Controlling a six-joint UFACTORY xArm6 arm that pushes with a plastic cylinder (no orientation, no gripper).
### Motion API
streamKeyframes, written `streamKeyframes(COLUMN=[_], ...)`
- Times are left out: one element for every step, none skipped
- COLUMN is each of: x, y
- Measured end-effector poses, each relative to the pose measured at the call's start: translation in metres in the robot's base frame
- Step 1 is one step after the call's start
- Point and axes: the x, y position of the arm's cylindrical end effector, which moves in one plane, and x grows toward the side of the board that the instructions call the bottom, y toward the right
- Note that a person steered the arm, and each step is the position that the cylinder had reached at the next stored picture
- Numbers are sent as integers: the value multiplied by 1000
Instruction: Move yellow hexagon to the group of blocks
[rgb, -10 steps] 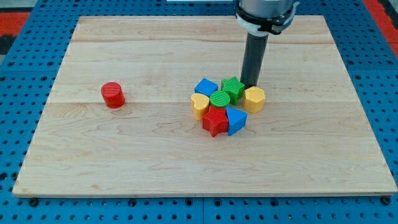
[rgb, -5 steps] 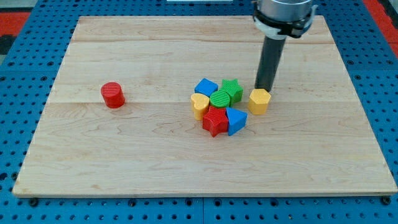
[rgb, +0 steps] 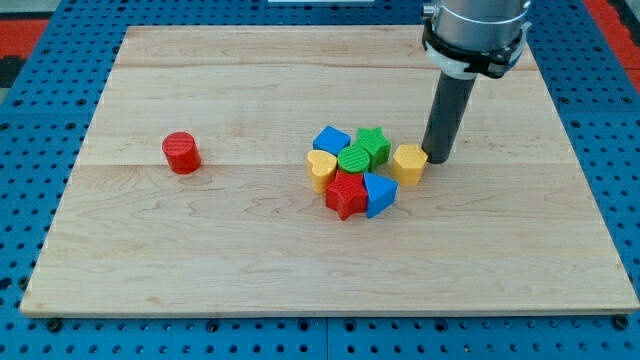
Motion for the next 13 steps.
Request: streamKeyframes(x=[-14,9,46,60,59,55,50,40,29,20,15,15,18], y=[0,23,23,19,12,12,14,16,16,16,16,16,16])
